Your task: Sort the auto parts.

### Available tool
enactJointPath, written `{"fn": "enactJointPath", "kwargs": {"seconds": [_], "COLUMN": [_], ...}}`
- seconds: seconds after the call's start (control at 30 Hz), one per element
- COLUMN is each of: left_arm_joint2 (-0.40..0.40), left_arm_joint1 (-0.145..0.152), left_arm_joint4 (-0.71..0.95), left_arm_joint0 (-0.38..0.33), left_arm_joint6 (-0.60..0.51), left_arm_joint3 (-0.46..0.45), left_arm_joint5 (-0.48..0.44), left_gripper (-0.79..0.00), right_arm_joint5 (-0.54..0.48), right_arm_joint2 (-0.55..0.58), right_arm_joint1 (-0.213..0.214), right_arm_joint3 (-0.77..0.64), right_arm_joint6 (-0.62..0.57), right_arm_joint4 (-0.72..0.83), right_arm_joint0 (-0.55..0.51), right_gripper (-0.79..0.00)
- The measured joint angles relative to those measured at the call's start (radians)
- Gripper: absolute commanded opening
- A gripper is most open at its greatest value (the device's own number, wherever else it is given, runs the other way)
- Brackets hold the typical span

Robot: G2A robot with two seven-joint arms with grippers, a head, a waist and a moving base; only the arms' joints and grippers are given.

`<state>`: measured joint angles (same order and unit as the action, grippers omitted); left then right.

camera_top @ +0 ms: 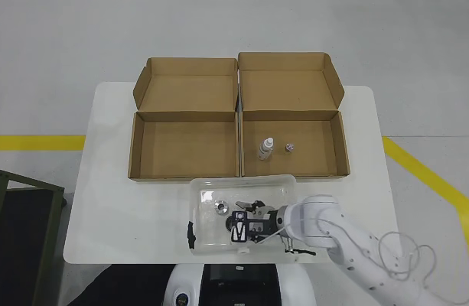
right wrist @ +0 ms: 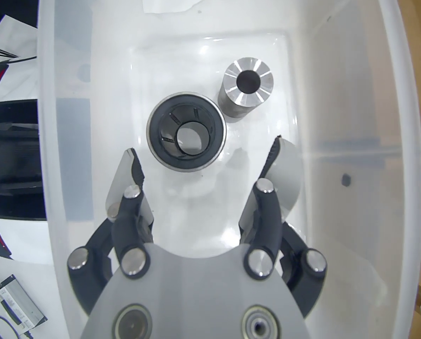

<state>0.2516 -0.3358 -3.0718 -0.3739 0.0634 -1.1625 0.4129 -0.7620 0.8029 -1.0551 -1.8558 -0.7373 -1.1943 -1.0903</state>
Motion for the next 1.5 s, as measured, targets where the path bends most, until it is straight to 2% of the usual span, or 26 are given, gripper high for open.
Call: {"fn": "enactJointPath", "kwargs": {"seconds": [0.43,0.47,0.53,0.57,0.6,0.87,1.1,1.5], "left_arm_joint2": [0.000,0.000,0.000,0.000,0.000,0.000,0.000,0.000], "left_arm_joint1": [0.000,0.000,0.000,0.000,0.000,0.000,0.000,0.000], "left_arm_joint4": [0.000,0.000,0.000,0.000,0.000,0.000,0.000,0.000], "left_arm_joint0": [0.000,0.000,0.000,0.000,0.000,0.000,0.000,0.000], "left_arm_joint6": [0.000,0.000,0.000,0.000,0.000,0.000,0.000,0.000], "left_arm_joint3": [0.000,0.000,0.000,0.000,0.000,0.000,0.000,0.000], "left_arm_joint5": [0.000,0.000,0.000,0.000,0.000,0.000,0.000,0.000], "left_gripper": [0.000,0.000,0.000,0.000,0.000,0.000,0.000,0.000], "right_arm_joint5": [0.016,0.016,0.013,0.012,0.010,-0.009,-0.026,-0.024], "right_arm_joint2": [-0.057,-0.057,-0.059,-0.059,-0.059,-0.033,0.044,0.211], "right_arm_joint1": [-0.024,-0.025,-0.026,-0.026,-0.026,-0.020,-0.001,0.029], "right_arm_joint3": [0.050,0.051,0.052,0.053,0.055,0.038,-0.024,-0.129], "right_arm_joint6": [0.059,0.062,0.067,0.070,0.073,0.093,0.129,0.319], "right_arm_joint4": [-0.020,-0.022,-0.024,-0.025,-0.025,-0.011,0.037,0.086], "right_arm_joint0": [0.048,0.048,0.049,0.049,0.049,0.039,0.002,-0.088], "right_gripper": [-0.403,-0.443,-0.613,-0.671,-0.785,-0.785,-0.785,-0.785]}}
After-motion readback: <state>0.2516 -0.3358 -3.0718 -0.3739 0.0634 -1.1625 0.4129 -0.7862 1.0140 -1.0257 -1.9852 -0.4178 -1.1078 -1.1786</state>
